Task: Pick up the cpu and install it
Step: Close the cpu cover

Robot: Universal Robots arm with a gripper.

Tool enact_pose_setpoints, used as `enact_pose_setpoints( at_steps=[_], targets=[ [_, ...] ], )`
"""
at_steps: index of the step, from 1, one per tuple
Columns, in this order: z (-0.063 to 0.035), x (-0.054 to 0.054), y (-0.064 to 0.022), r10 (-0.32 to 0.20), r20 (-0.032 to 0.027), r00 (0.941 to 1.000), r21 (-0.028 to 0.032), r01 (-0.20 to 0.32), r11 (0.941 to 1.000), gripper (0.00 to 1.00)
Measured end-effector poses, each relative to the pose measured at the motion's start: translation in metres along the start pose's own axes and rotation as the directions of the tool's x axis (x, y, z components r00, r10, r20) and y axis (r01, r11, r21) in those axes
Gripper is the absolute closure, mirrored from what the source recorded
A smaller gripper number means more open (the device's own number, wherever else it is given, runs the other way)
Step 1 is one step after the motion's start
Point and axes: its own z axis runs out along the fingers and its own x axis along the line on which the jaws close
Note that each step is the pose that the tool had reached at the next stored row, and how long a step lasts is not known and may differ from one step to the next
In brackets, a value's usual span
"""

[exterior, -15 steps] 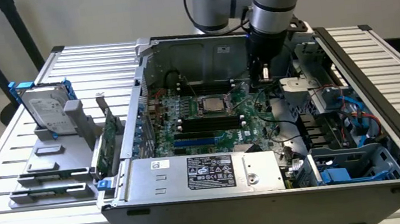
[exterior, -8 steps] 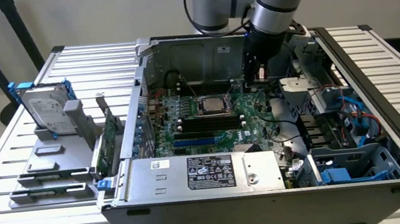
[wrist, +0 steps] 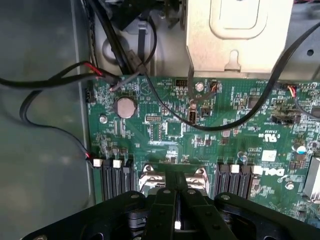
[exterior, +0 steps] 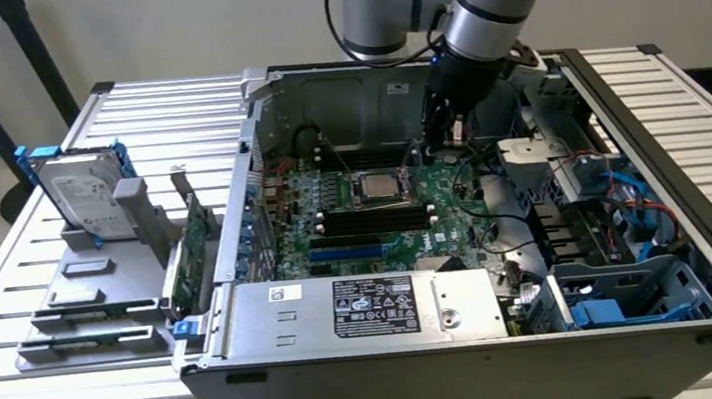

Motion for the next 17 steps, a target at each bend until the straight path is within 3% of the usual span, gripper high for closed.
enact_pose_setpoints(
  at_steps=[10, 17],
  targets=[
    [0.0038, 0.000, -0.0183, -0.007, -0.0301, 0.9995, 0.0520, 0.009, 0.9986, 0.89],
    [0.0088, -0.001, -0.0379, -0.009, -0.0410, 0.9991, 0.0726, 0.012, 0.9973, 0.89]
  ],
)
